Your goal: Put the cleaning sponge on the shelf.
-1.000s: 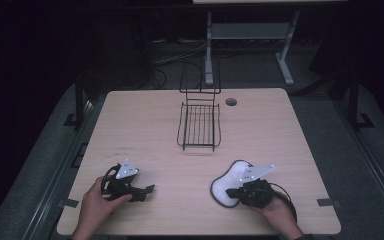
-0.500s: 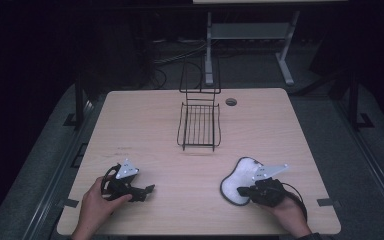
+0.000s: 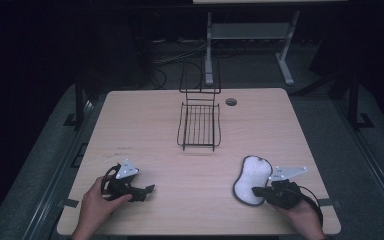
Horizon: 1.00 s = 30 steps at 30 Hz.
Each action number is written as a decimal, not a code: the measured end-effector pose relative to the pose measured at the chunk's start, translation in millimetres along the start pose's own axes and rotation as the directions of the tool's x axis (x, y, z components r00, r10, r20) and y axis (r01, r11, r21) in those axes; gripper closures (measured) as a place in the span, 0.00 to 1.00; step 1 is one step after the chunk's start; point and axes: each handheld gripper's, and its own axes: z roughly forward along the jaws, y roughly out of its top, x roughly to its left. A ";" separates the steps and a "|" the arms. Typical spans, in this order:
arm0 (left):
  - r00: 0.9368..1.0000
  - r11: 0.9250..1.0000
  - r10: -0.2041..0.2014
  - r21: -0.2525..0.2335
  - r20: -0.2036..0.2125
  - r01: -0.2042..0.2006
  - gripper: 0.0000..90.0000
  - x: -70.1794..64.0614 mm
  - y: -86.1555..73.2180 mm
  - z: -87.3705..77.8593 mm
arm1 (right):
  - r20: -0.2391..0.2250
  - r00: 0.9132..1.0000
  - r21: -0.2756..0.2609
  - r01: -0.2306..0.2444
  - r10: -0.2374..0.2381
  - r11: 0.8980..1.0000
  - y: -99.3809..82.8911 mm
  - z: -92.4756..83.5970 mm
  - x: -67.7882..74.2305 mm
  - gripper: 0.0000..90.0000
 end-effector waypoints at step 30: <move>1.000 1.000 0.001 0.001 0.000 -0.001 0.14 0.0 0.0 -0.1 | 0.197 0.973 -0.026 -0.119 0.122 0.993 -28.6 -43.0 -58.3 0.99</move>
